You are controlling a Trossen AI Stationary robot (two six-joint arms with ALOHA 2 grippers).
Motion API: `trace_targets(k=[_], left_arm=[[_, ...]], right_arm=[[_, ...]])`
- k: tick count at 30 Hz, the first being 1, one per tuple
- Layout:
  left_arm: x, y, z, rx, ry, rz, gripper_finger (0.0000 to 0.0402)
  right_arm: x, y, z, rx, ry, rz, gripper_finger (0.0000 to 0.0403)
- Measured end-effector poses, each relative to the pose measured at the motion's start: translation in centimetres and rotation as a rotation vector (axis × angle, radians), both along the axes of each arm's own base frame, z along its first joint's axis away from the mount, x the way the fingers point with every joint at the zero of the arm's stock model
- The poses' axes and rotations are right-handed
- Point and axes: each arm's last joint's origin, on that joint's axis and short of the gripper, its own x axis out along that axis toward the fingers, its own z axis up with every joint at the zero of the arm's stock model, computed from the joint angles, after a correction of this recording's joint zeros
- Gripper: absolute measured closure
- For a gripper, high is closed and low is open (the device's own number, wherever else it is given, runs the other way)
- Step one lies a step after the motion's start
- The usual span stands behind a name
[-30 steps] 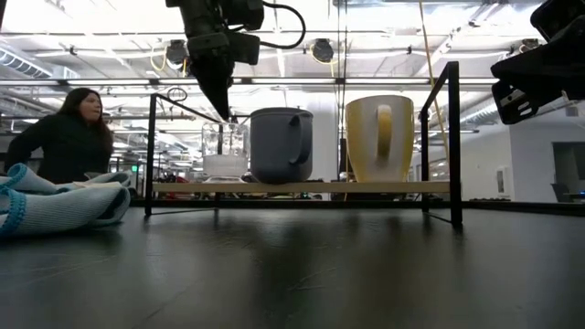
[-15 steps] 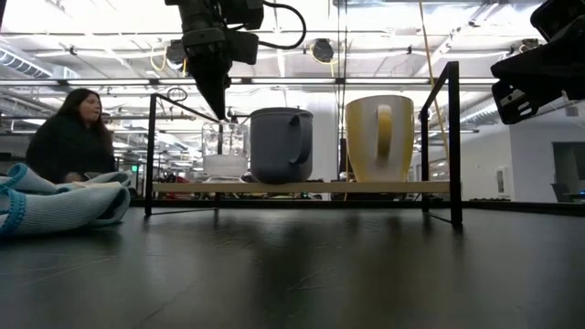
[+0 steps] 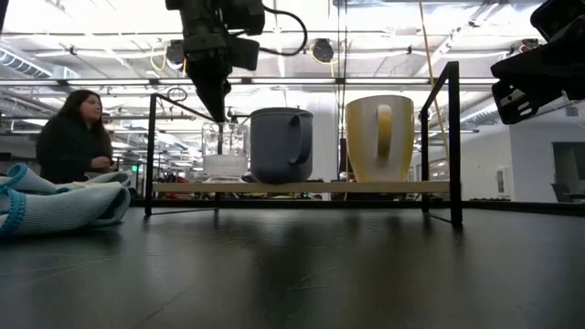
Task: Stack small to large cups/mugs on shelf
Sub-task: Adjust the mugs on the shelf
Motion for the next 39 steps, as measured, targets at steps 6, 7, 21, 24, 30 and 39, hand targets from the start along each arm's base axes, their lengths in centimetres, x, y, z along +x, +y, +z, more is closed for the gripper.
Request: trace_targets(k=[6, 7, 21, 24, 30, 39], left_arm=[[0.6, 0.2, -1.1, -0.008, 0.037, 0.002, 0.0204], [0.7, 0.2, -1.3, -0.009, 0.043, 0.001, 0.0204], [1.0, 1.0, -2.2, -0.003, 0.067, 0.006, 0.0204], [1.0, 1.0, -2.2, -0.002, 0.067, -0.001, 0.0206], [1.0, 1.0, -2.2, 0.002, 0.067, -0.014, 0.0249], [1.0, 1.0, -2.1, 0.003, 0.064, -0.016, 0.0326]], right_arm=[[0.0, 0.0, 0.0, 0.001, -0.001, 0.000, 0.0403], [0.0, 0.0, 0.0, 0.001, -0.001, 0.000, 0.0403], [0.0, 0.0, 0.0, 0.000, 0.000, 0.000, 0.0403], [0.0, 0.0, 0.0, 0.000, 0.000, 0.000, 0.0403], [0.0, 0.0, 0.0, 0.000, 0.000, 0.000, 0.0403], [0.0, 0.0, 0.0, 0.000, 0.000, 0.000, 0.0403]])
